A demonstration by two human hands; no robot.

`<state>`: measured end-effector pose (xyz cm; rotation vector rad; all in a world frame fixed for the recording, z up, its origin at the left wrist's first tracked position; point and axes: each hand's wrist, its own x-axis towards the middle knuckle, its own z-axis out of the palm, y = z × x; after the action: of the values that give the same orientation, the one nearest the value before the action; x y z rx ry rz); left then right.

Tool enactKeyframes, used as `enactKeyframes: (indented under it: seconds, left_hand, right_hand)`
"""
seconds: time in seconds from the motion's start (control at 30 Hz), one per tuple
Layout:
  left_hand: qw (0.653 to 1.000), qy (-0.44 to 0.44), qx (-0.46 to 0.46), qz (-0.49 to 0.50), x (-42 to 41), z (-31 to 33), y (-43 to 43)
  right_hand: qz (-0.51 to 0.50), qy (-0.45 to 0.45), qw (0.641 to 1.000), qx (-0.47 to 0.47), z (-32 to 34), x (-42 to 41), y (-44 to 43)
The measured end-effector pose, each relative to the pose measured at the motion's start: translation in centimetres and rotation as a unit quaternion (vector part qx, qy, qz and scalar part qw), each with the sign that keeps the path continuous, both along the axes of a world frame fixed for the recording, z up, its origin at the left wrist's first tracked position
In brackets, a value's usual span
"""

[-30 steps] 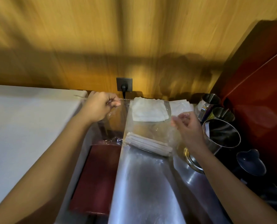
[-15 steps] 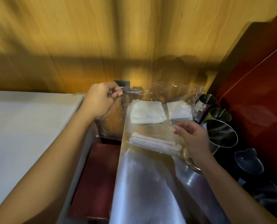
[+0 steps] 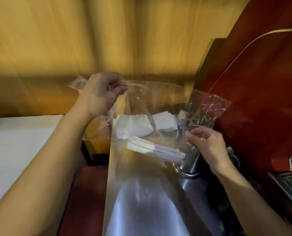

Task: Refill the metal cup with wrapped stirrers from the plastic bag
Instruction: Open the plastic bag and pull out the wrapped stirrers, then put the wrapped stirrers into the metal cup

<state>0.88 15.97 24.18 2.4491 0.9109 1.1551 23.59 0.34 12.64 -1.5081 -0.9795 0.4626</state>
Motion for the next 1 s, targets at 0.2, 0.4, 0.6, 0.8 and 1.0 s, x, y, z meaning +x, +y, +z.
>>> enactKeyframes:
  seconds: [0.2,0.4,0.6,0.8,1.0]
  left_hand:
    - [1.000,0.014,-0.003,-0.022,-0.6,1.3,-2.0]
    - [0.999,0.047,0.018,-0.003,-1.5,1.6,-2.9]
    - [0.996,0.065,-0.004,0.068,-4.1,2.2,-2.4]
    - [0.993,0.061,0.037,0.090,-5.9,3.2,-2.5]
    - [0.992,0.060,0.047,0.102,-7.4,5.2,-2.7]
  right_hand:
    - [-0.006,-0.129,0.978,-0.162,-2.0,-0.1,-1.4]
    - [-0.095,-0.371,0.901,-0.201,-3.7,0.0,-1.2]
    - [-0.109,-0.335,0.917,-0.187,-4.4,-1.0,0.1]
    - [-0.063,-0.330,0.930,-0.150,-4.4,-4.0,1.4]
    - [-0.005,-0.294,0.942,-0.159,-3.2,-5.9,2.4]
